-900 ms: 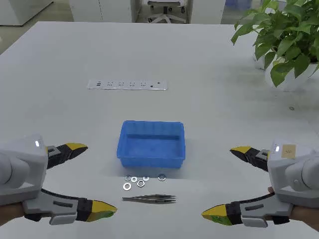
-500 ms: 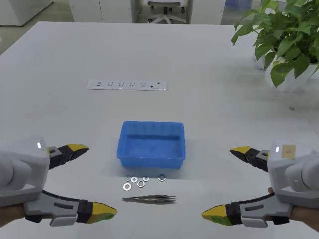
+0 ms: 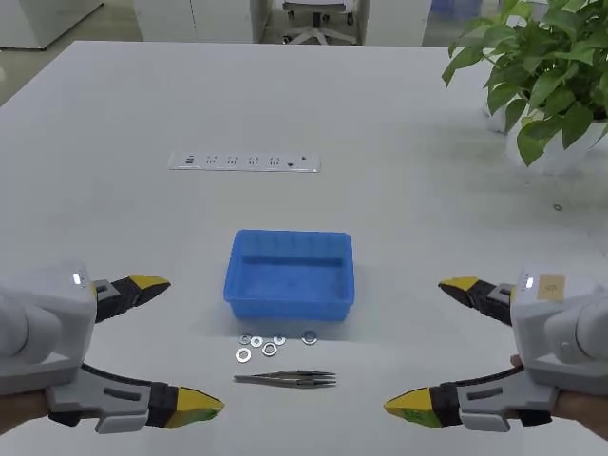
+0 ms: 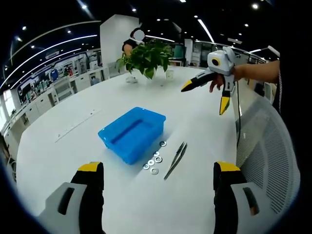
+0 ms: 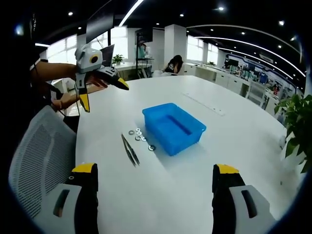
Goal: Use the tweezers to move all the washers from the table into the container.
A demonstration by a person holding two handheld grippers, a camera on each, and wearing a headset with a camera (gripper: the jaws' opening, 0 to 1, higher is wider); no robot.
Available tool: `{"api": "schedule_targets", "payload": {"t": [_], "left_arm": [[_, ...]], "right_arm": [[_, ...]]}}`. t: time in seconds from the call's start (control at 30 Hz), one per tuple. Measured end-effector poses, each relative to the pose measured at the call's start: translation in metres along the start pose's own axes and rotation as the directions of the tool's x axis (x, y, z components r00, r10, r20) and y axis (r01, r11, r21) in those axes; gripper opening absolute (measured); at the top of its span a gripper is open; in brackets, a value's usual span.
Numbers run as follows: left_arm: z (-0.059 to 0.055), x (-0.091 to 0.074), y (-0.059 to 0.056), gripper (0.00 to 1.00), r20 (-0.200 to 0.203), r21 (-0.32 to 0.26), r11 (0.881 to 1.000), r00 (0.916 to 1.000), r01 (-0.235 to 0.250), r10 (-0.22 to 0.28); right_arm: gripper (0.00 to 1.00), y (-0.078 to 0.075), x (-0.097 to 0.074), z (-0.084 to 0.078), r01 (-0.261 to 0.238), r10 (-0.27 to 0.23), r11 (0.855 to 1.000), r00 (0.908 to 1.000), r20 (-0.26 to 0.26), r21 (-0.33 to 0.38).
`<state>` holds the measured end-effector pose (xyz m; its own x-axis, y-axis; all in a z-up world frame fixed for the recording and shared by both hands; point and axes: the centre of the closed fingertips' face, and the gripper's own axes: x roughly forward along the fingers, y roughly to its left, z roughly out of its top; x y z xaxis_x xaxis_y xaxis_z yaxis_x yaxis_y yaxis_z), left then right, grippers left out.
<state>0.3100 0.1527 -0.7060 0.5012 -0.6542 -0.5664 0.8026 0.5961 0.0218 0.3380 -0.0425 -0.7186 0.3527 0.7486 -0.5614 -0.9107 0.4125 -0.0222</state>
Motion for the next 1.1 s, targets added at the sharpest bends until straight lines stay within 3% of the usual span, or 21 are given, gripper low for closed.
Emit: {"api": "schedule_targets", "payload": {"t": [1.1], "left_arm": [[-0.0012,-0.0049,0.0012,0.99,0.002,0.006,1.0,1.0,-0.004,0.004]], "right_arm": [[0.96,-0.0041,-0.0022,0.0046,0.013,-0.013,1.0,0.9998,0.012,-0.026]]}}
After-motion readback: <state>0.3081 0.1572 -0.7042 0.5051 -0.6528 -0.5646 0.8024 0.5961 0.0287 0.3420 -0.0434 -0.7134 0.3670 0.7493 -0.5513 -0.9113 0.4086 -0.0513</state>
